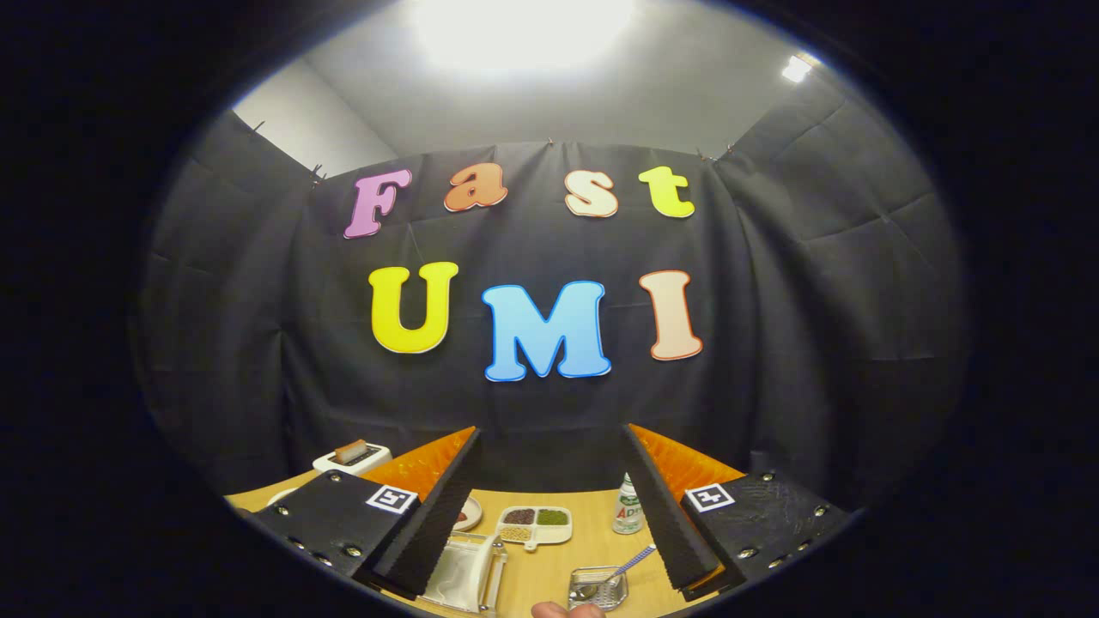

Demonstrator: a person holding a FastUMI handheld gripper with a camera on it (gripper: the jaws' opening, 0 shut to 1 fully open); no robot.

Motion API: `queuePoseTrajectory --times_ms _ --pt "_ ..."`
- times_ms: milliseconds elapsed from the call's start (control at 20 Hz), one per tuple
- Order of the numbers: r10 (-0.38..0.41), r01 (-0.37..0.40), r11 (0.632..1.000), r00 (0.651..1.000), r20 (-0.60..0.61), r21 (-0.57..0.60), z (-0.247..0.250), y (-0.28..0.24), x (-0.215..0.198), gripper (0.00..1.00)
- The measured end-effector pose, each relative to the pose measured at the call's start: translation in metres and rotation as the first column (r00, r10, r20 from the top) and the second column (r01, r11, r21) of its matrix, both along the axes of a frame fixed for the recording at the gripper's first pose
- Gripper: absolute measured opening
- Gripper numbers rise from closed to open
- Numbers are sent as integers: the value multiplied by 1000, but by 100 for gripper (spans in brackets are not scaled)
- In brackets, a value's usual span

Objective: Take the plate from the dish rack, then take the spoon from the basket and place it into the plate.

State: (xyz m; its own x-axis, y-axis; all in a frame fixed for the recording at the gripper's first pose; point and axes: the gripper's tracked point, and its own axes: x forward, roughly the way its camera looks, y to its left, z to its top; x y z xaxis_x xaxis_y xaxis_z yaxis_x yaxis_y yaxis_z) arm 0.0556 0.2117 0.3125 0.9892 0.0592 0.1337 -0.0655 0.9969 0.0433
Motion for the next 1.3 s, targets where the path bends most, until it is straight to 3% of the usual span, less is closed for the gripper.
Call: queuePoseTrajectory --times_ms 250,400,550,650,850,1050,1300 --pt "92 -88 995 992 -84 43 -5 42 22 98" --pt "106 -97 993 984 -146 64 -12 52 36 98" --pt "132 -118 991 955 -265 67 -30 70 50 98" --pt "200 -171 980 894 -400 106 -51 90 55 98" --pt "266 -191 963 780 -567 190 -82 118 64 96" --pt "255 -195 967 715 -651 164 -101 130 67 95" --pt "178 -119 984 580 -795 134 -144 131 71 95"
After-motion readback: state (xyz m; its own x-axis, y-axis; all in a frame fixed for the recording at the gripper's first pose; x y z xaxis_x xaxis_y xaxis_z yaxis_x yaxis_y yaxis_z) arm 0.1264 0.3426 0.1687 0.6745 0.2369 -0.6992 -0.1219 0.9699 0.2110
